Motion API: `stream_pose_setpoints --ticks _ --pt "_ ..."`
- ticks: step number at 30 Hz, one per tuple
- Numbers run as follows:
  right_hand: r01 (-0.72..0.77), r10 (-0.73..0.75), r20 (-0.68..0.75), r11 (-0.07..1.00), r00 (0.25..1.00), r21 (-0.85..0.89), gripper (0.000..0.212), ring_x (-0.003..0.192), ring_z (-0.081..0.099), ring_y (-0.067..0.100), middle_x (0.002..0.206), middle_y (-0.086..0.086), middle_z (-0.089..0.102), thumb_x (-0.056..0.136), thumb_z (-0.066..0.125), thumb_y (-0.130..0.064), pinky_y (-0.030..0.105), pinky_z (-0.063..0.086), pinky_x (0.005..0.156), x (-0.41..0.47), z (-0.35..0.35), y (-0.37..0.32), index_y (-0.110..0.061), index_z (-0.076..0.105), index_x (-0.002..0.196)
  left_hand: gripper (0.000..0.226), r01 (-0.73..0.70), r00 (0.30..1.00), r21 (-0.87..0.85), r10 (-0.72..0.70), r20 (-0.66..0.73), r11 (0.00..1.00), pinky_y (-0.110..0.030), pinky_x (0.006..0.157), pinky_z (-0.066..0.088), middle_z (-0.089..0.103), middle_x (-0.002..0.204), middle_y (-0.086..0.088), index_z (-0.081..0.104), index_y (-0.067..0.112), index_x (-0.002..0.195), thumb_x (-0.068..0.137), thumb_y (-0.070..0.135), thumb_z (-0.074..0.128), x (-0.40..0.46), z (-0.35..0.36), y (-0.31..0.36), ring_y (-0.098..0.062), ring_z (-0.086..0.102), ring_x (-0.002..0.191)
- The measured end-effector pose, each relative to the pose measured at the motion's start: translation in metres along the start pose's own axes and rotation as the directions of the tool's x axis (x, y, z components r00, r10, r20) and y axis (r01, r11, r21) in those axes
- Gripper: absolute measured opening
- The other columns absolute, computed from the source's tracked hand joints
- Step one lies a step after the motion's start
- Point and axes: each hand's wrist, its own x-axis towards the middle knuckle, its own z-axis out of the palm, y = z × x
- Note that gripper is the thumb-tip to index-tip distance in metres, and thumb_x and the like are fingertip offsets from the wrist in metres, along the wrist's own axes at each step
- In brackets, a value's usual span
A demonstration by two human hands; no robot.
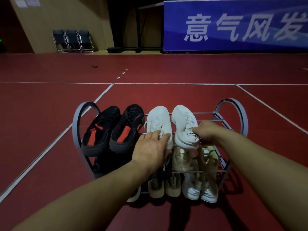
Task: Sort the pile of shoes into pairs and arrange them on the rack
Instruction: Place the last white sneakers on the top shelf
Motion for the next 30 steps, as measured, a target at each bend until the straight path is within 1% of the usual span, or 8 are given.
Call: stream_pose_setpoints --ticks 5,8,12,14,17,21,25,30 --pt "0.013 -0.015 0.013 0.997 1.000 0.079 0.017 0.051 0.058 0.029 0.075 0.023 0.061 0.091 0.051 -0.012 0.037 0.051 0.055 -0.008 0.005 0.002 0.001 0.060 0.085 0.056 0.035 0.998 -0.030 -0.033 0.055 0.999 -0.039 0.108 0.030 0.038 0.149 -0.004 0.029 0.032 0.144 0.094 0.051 0.044 0.004 -0.001 -0.005 -0.026 0.039 0.133" --pt "0.038 -0.038 -0.004 0.995 0.999 0.092 0.015 0.064 0.059 0.032 0.080 0.022 0.061 0.090 0.048 -0.007 0.041 0.053 0.064 -0.013 0.010 -0.006 -0.004 0.058 0.080 0.057 0.036 0.998 -0.064 -0.032 0.058 0.997 -0.038 0.109 0.027 0.037 0.149 -0.003 0.029 0.033 0.144 0.092 0.049 0.047 0.008 0.001 -0.007 -0.025 0.037 0.134" --pt "-0.028 0.026 0.024 0.998 0.999 0.059 0.014 0.061 0.056 0.024 0.081 0.012 0.059 0.089 0.049 -0.017 0.029 0.052 0.054 -0.020 0.002 -0.006 -0.009 0.060 0.086 0.057 0.038 0.997 -0.093 -0.031 0.071 0.995 -0.042 0.111 0.025 0.032 0.153 -0.006 0.026 0.032 0.145 0.093 0.050 0.042 0.001 -0.002 -0.005 -0.026 0.031 0.139" --pt "-0.022 0.026 -0.058 0.998 0.998 0.061 0.023 0.066 0.055 0.024 0.089 0.012 0.062 0.091 0.047 -0.030 0.027 0.047 0.057 -0.016 -0.004 -0.009 -0.011 0.060 0.089 0.053 0.041 0.999 -0.110 -0.041 0.001 0.993 -0.043 0.110 0.027 0.035 0.152 -0.004 0.030 0.031 0.144 0.095 0.052 0.033 0.000 -0.009 -0.005 -0.027 0.034 0.136" --pt "0.085 -0.138 -0.328 0.982 0.935 -0.171 0.032 0.080 0.063 0.031 0.094 0.016 0.068 0.090 0.045 -0.032 0.030 0.047 0.065 -0.003 -0.015 -0.018 -0.008 0.066 0.090 0.040 0.038 0.973 -0.159 -0.073 -0.219 0.987 -0.039 0.097 0.038 0.051 0.136 0.003 0.046 0.031 0.132 0.096 0.043 0.035 0.012 -0.023 -0.013 -0.023 0.048 0.120" --pt "0.251 -0.372 -0.323 0.899 0.870 -0.359 0.025 0.103 0.064 0.032 0.109 0.006 0.072 0.085 0.048 -0.017 0.033 0.049 0.085 0.008 -0.006 -0.041 -0.021 0.070 0.097 0.032 0.089 0.990 -0.299 -0.118 -0.081 0.950 -0.039 0.083 0.051 0.065 0.116 0.007 0.057 0.031 0.119 0.089 0.031 0.047 0.042 -0.029 -0.034 -0.020 0.058 0.106" --pt "0.383 -0.495 -0.231 0.834 0.837 -0.398 0.026 0.092 0.067 0.023 0.104 -0.003 0.074 0.083 0.047 -0.017 0.029 0.051 0.077 0.038 0.012 -0.060 -0.031 0.069 0.086 0.028 0.175 0.983 -0.315 -0.184 0.002 0.933 -0.036 0.072 0.055 0.071 0.102 0.010 0.057 0.037 0.110 0.085 0.036 0.045 0.087 -0.017 -0.058 -0.018 0.066 0.086" --pt "0.464 -0.534 -0.133 0.813 0.835 -0.351 0.029 0.048 0.048 0.001 0.075 -0.014 0.062 0.088 0.047 -0.012 0.020 0.033 0.046 0.072 0.003 -0.076 -0.028 0.071 0.089 0.015 0.168 0.985 -0.467 -0.164 0.051 0.868 -0.025 0.070 0.052 0.071 0.086 0.017 0.066 0.036 0.099 0.086 0.033 0.058 0.141 0.002 -0.077 -0.004 0.066 0.079"
